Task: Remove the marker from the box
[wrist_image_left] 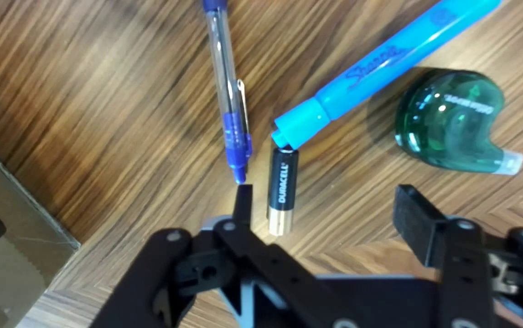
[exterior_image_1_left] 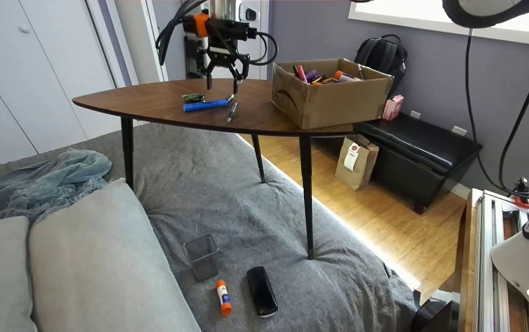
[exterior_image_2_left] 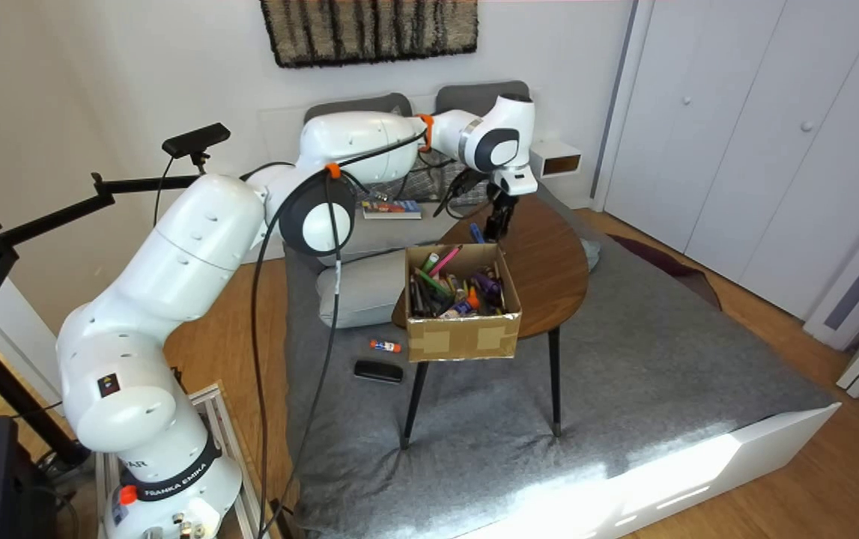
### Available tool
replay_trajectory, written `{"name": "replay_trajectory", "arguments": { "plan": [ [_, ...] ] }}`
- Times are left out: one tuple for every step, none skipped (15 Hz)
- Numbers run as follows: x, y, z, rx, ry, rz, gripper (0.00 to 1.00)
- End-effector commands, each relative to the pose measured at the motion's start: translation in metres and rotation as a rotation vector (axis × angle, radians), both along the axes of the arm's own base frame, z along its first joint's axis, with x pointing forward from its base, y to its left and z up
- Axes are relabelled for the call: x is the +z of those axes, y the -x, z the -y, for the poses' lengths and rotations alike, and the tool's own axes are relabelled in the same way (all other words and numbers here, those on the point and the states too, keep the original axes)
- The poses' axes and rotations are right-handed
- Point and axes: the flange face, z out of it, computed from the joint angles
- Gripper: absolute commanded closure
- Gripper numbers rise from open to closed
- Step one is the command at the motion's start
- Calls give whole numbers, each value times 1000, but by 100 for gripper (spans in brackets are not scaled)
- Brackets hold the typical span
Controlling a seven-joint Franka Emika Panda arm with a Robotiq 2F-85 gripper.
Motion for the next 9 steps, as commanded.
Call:
{"name": "replay_trajectory", "arguments": {
  "plan": [
    [39, 5, -6, 54, 5, 63, 0],
    [49, 7, -6, 76, 7, 68, 0],
    [59, 10, -5, 102, 11, 80, 0],
    [69, 12, -4, 129, 14, 93, 0],
    [79, 17, -1, 188, 27, 91, 0],
    [88, 22, 1, 247, 39, 90, 0],
    [97, 26, 3, 310, 40, 85, 0],
    [105, 32, 6, 364, 42, 78, 0],
    [114, 37, 8, 419, 48, 81, 0]
  ]
}}
